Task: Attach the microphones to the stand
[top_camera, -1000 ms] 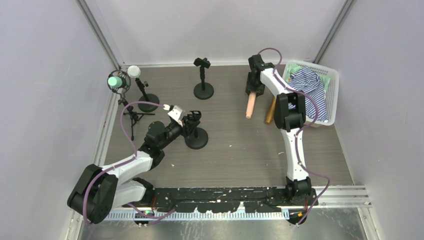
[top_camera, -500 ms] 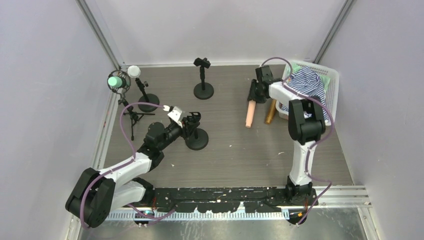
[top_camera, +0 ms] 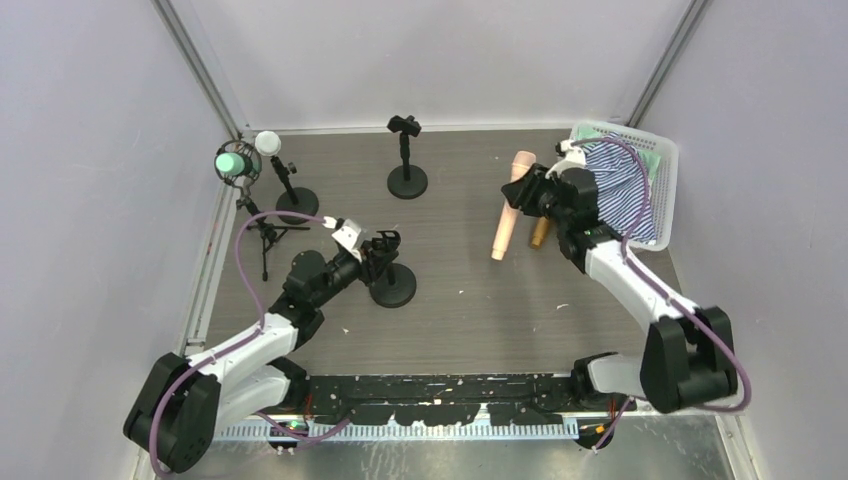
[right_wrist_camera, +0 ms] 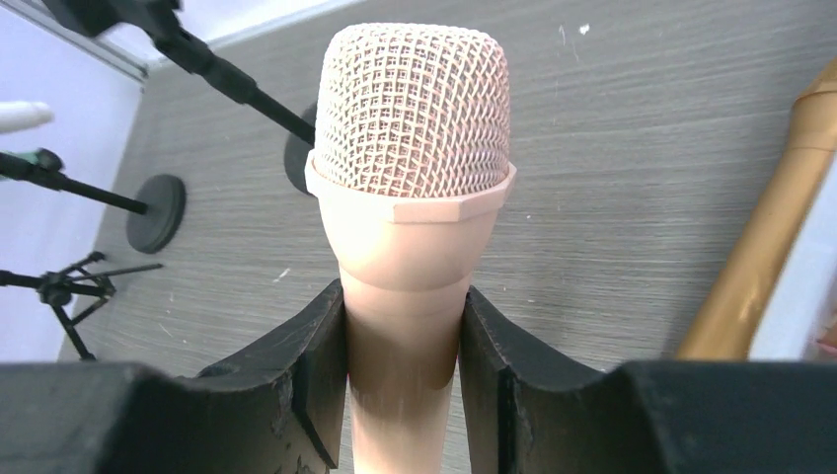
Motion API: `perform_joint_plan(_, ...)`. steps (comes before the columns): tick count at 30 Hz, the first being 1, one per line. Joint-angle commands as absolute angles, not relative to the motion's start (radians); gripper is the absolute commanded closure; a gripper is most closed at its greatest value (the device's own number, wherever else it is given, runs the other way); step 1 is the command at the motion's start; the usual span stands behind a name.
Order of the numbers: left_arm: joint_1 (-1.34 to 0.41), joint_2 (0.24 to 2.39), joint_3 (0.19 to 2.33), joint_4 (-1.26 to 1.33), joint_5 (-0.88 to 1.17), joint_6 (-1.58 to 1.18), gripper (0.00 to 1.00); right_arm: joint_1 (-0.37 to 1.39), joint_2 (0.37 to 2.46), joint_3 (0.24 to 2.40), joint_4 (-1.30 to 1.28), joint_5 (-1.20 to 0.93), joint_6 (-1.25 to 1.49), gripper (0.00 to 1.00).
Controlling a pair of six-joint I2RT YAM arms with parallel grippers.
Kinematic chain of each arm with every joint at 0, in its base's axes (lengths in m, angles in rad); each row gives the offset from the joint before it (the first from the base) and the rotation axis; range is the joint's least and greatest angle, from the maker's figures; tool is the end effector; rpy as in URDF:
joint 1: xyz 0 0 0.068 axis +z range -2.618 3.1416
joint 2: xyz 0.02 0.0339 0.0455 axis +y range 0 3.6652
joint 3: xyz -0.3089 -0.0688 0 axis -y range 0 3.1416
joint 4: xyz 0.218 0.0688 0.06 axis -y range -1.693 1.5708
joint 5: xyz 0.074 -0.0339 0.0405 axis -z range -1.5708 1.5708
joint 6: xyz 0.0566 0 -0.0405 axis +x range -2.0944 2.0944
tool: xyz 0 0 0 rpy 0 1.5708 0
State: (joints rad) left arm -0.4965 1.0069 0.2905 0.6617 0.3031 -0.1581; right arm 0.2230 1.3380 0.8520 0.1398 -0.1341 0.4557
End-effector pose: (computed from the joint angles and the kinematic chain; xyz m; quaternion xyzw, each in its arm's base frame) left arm 0.1560 -0.1037 0.2697 0.2232 0.6901 -0.3223 0.6083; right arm 0.2830 0.0719 0.3212 0.0565 0.8154 0.2426 0.5225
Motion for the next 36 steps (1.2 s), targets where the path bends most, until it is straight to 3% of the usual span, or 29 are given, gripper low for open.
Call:
perform_joint_plan(1,-0.503,0.974,0.273,0.575,0.353,-0.223,1.0,0.216,1.166,0.779,0.263,-0.065,0.495,0.99)
perform_joint_plan(6,-0.503,0.954,0.259,0.609,0.361,-0.269,1.0,0.168,0.979,0.709,0.259,-0.003,0.641,0.99)
perform_joint_plan(14,-0.503,0.946,0.265,0.604,0.327,-0.324,1.0,0.161,0.922,0.786,0.055,-0.134,0.527,0.99)
perform_joint_plan(26,-0.503,0.907,0.288,0.558,0.271,-0.414,1.0,0.163,0.737,0.691,0.07,-0.072,0.567,0.99)
perform_joint_plan(31,-0.503,0.92,0.393,0.393,0.295,-0.476,1.0,0.162,0.721,0.689,0.144,-0.142,0.585,0.99)
perform_joint_plan(36,-0.512,0.948,0.42,0.421,0.327,-0.538,1.0,0.162,0.72,0.678,0.191,-0.107,0.612,0.99)
